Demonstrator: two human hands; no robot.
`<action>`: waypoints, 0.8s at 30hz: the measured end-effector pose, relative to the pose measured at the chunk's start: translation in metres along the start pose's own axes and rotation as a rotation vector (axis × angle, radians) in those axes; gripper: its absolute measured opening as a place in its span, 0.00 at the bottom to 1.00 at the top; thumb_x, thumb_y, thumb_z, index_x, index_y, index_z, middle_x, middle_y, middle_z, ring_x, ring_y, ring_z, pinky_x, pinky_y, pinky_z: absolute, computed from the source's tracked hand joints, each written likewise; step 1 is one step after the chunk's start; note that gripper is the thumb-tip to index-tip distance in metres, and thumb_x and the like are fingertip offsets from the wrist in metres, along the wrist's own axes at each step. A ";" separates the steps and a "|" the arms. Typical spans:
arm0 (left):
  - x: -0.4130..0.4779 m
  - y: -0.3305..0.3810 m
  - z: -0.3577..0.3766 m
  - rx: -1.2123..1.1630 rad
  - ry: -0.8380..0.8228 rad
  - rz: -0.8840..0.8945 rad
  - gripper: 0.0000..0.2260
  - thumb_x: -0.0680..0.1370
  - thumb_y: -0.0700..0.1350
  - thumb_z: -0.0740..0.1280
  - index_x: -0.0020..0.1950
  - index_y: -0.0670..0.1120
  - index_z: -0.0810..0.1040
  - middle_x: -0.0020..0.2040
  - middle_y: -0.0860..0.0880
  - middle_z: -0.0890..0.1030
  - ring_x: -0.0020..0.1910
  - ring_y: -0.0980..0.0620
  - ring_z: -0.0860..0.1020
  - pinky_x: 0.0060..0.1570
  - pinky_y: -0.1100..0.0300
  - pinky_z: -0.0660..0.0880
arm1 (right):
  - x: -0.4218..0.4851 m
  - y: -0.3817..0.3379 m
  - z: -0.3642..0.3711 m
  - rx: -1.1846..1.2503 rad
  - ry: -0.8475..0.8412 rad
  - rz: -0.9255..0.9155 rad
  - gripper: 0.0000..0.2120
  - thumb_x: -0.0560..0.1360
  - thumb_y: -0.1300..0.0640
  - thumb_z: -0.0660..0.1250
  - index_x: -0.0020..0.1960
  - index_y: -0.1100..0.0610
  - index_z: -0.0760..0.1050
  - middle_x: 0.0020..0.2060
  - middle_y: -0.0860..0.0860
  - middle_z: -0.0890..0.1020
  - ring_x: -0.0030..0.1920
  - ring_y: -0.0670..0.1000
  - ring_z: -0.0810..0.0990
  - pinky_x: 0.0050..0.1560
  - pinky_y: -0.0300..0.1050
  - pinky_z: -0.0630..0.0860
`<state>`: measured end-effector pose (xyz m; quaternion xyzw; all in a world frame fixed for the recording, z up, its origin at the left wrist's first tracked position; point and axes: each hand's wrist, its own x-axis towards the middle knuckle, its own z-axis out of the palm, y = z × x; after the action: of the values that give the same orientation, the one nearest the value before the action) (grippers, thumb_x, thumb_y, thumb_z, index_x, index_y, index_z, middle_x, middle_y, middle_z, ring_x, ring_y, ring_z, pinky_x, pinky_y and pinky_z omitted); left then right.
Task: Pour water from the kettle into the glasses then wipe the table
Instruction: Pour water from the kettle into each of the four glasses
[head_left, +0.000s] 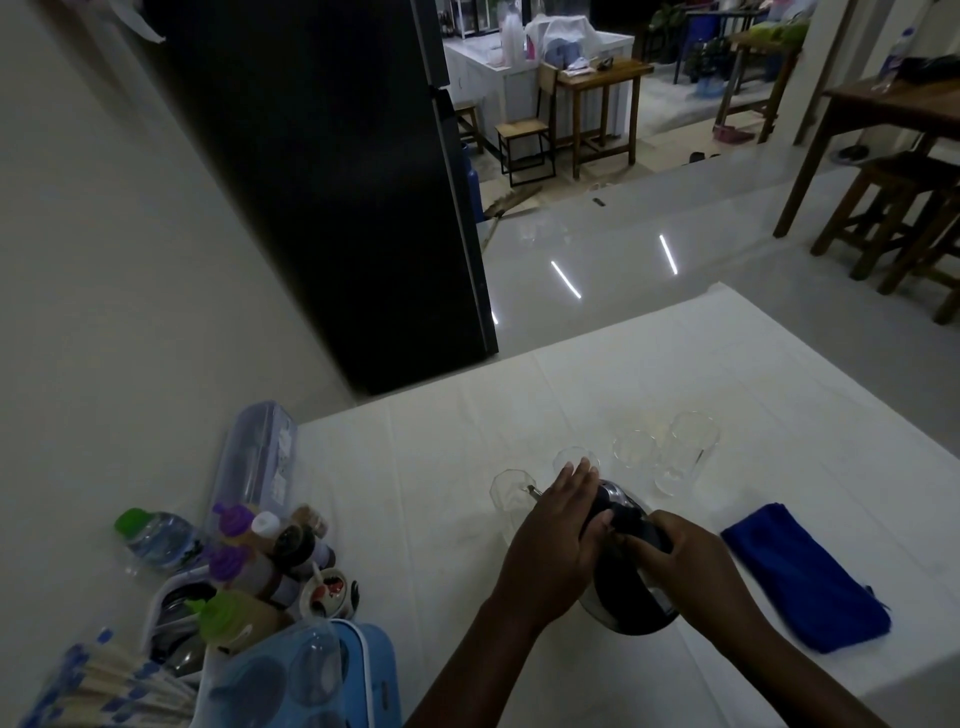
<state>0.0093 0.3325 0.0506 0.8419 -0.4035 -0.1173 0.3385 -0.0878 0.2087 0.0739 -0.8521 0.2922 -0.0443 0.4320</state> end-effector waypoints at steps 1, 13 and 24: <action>0.000 0.000 0.000 -0.004 0.000 -0.001 0.28 0.79 0.62 0.44 0.76 0.50 0.55 0.77 0.56 0.55 0.75 0.63 0.48 0.71 0.66 0.49 | 0.000 0.000 0.000 0.003 -0.003 0.003 0.07 0.72 0.49 0.67 0.48 0.51 0.74 0.39 0.47 0.77 0.39 0.48 0.77 0.36 0.33 0.72; -0.002 -0.001 0.000 -0.004 0.021 0.005 0.28 0.80 0.61 0.45 0.76 0.49 0.56 0.77 0.54 0.56 0.75 0.62 0.48 0.72 0.63 0.51 | -0.001 -0.002 -0.003 -0.013 -0.023 -0.014 0.05 0.72 0.48 0.67 0.40 0.47 0.73 0.32 0.43 0.77 0.35 0.44 0.78 0.31 0.35 0.68; -0.002 0.000 -0.002 -0.011 0.027 -0.009 0.30 0.79 0.63 0.44 0.76 0.50 0.56 0.77 0.54 0.57 0.75 0.62 0.49 0.72 0.62 0.52 | 0.002 0.000 -0.002 -0.028 -0.022 -0.024 0.04 0.72 0.49 0.67 0.43 0.47 0.73 0.33 0.41 0.76 0.36 0.43 0.77 0.32 0.34 0.69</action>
<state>0.0090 0.3344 0.0518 0.8433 -0.3945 -0.1097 0.3482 -0.0870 0.2065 0.0753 -0.8619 0.2780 -0.0361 0.4227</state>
